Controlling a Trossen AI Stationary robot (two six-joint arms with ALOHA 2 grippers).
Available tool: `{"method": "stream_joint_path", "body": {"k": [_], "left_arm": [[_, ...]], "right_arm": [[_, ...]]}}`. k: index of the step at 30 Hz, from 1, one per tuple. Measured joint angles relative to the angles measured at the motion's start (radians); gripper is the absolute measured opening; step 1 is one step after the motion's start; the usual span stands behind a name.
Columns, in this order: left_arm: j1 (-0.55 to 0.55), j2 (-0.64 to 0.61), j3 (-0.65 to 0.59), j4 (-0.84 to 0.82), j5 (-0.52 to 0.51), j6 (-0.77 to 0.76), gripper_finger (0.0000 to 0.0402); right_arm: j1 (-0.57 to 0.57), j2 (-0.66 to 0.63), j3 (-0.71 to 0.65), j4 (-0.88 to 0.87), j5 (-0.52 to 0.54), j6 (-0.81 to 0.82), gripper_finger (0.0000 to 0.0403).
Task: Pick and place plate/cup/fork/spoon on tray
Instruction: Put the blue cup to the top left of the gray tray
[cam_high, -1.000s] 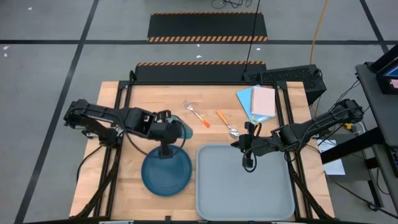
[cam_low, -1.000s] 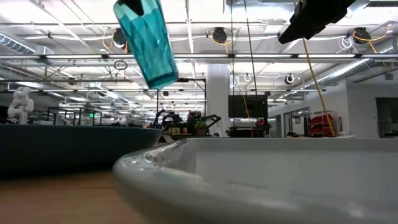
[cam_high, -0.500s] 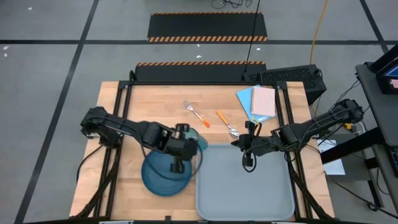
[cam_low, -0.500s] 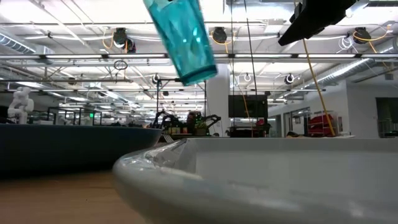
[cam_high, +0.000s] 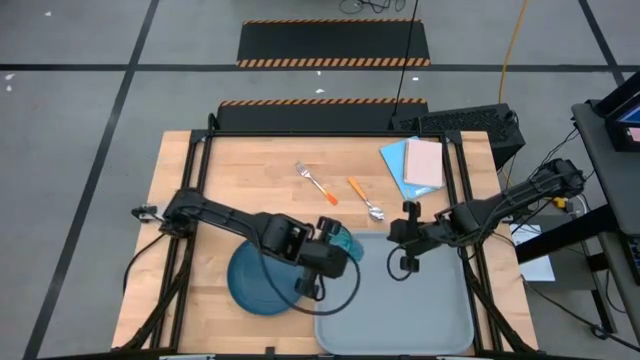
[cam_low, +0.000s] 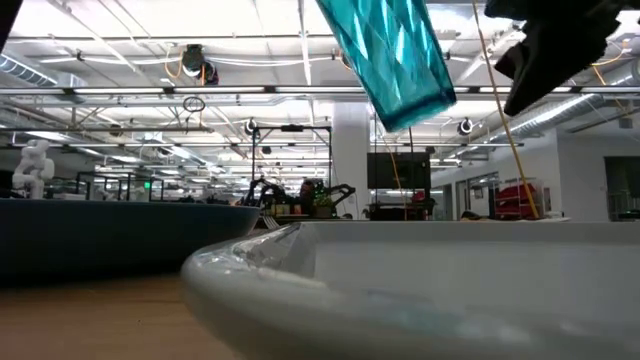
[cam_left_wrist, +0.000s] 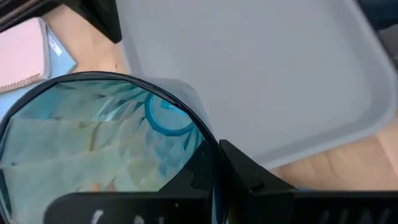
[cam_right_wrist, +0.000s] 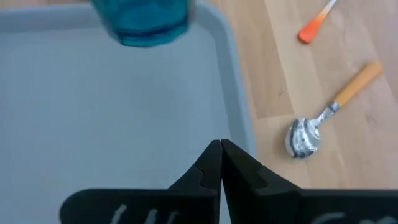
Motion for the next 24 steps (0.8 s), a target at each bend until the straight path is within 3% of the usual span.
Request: {"method": "stream_joint_path", "body": {"k": [10,24], "left_arm": [[0.010,0.087,-0.029,-0.007,0.023,-0.030,0.0014],[0.024,0.137,-0.030,0.008,0.067,0.082,0.0013]], "right_arm": [[0.018,-0.097,-0.062,-0.009,-0.001,0.112,0.0000],[0.017,-0.186,-0.122,0.018,0.027,0.122,0.0000]]}}
